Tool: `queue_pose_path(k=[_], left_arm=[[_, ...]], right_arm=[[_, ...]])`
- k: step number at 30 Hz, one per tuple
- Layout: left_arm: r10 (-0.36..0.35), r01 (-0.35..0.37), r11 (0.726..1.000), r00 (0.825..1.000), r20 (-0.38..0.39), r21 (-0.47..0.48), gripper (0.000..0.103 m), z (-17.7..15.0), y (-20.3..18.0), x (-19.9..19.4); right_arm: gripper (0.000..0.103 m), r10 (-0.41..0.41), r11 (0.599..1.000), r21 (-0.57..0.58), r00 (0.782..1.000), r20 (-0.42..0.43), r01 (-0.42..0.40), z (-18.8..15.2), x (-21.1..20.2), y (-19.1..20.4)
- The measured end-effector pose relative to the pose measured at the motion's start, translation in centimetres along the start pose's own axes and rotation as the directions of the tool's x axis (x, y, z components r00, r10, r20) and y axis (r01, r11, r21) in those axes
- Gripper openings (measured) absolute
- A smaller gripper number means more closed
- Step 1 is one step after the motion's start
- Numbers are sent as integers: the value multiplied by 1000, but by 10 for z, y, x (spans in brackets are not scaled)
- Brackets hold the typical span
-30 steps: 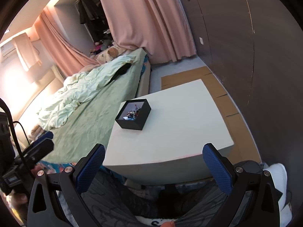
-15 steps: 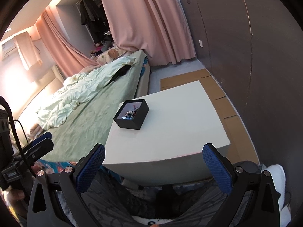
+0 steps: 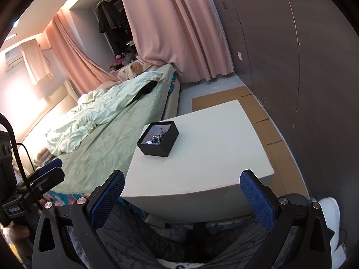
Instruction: Organize jewelry
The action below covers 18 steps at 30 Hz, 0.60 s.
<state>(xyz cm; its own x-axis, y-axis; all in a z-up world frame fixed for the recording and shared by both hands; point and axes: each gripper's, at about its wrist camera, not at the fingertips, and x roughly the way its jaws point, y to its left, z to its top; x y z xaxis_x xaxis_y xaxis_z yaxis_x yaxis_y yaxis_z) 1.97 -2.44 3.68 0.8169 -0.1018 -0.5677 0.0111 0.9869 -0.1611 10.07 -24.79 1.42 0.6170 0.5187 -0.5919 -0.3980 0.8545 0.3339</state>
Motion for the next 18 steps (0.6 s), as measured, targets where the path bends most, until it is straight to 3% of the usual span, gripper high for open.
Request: queue_pose_path(k=[18], left_arm=[[33,-33,999,999,2,-2,103,-3,-1,0]], right_arm=[[103,-5,1000,10,1000,4,5,1,1,0]])
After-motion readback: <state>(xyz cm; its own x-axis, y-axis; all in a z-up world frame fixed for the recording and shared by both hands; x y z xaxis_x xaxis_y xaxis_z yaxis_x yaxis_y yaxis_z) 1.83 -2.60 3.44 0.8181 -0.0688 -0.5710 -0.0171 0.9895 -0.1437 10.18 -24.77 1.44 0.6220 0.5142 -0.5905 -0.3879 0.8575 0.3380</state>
